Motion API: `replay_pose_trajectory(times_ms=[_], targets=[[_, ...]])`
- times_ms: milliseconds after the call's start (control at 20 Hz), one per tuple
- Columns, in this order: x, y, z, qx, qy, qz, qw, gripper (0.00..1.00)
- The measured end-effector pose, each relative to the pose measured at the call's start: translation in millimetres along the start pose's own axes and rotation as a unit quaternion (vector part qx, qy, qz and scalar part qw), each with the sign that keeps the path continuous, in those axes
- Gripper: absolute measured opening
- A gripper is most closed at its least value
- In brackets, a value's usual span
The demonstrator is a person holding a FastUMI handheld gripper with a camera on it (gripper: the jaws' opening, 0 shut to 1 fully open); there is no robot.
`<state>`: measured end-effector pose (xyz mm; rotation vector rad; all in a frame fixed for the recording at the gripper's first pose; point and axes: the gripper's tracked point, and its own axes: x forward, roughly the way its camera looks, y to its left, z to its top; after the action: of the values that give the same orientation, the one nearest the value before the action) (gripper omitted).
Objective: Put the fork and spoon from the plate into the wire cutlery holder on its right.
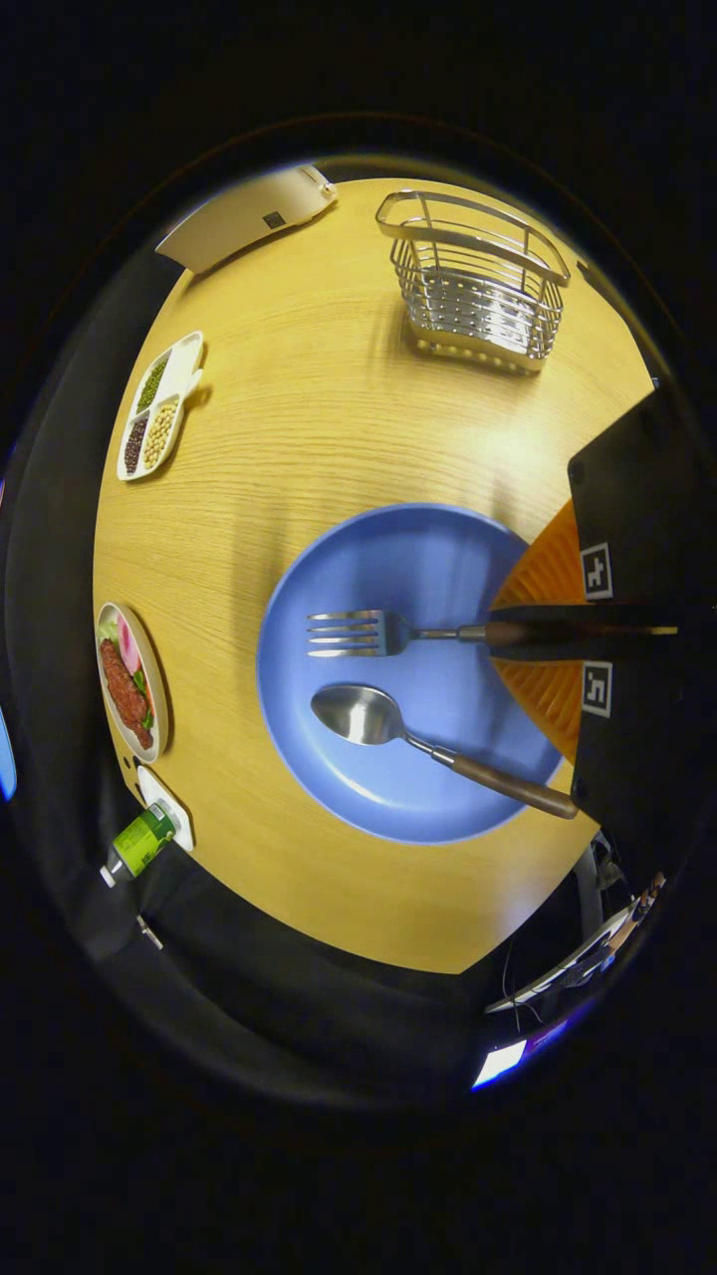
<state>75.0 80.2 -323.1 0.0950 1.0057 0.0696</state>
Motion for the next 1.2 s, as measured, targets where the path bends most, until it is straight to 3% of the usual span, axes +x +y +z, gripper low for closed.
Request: replay_pose_trajectory(times_ms=[400, 650, 950, 1200], targets=[[-106.0, -36.4, -13.5, -0.031, 0.011, 0.029, 0.999, 0.08], [-160.4, -93.7, -26.7, -0.066, 0.051, 0.013, 0.996, 0.08], [-181.0, -158.9, -25.3, -0.097, 0.108, -0.022, 0.989, 0.08], [-172.1, -188.8, -33.5, -0.133, 0.193, -0.048, 0.971, 0.08]])
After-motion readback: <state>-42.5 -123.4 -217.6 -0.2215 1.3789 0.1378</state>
